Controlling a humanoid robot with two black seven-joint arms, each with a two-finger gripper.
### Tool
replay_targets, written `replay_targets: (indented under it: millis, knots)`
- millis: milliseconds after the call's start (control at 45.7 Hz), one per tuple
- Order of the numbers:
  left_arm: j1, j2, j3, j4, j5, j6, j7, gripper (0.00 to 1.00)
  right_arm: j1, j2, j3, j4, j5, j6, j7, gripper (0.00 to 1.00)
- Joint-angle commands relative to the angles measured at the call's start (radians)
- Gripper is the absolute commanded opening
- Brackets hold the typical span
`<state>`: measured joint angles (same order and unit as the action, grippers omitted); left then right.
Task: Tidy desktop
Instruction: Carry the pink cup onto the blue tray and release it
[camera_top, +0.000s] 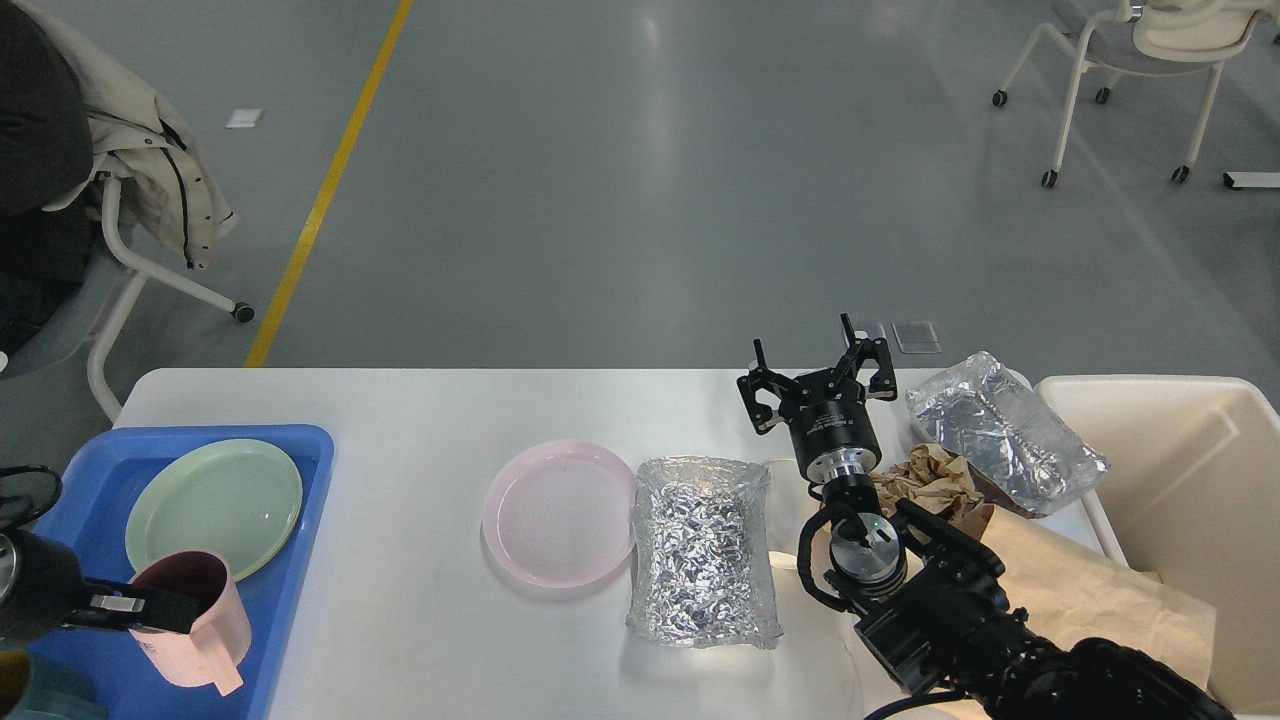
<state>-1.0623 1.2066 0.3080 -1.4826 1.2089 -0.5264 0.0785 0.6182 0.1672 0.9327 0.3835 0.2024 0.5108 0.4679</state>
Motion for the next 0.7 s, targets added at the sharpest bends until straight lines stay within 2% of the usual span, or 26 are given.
replay_targets:
  millis: [0,197,350,460,569,613,679]
  knots:
    - [0.039,-0.013,0.003,0.013,0.017,0.025,-0.014,0.0,0.0,0.0,0.0,0.0,0.0,0.0,0.0,1.0]
    - [0.088,-0.013,0.005,0.044,0.06,0.032,-0.034,0.0,0.0,0.0,0.0,0.0,0.0,0.0,0.0,1.0]
    - [0.127,-0.015,0.006,0.061,0.09,0.08,-0.049,0.0,0.0,0.0,0.0,0.0,0.0,0.0,0.0,1.0]
    - [0.151,-0.016,0.006,0.067,0.092,0.092,-0.049,0.08,0.0,0.0,0.0,0.0,0.0,0.0,0.0,1.0]
    - [0.16,-0.015,0.006,0.067,0.092,0.094,-0.051,0.23,0.0,0.0,0.0,0.0,0.0,0.0,0.0,1.0]
    - [0.159,-0.015,0.005,0.065,0.092,0.094,-0.052,0.35,0.0,0.0,0.0,0.0,0.0,0.0,0.0,1.0]
    - [0.157,-0.013,0.0,0.065,0.09,0.092,-0.066,0.4,0.0,0.0,0.0,0.0,0.0,0.0,0.0,1.0]
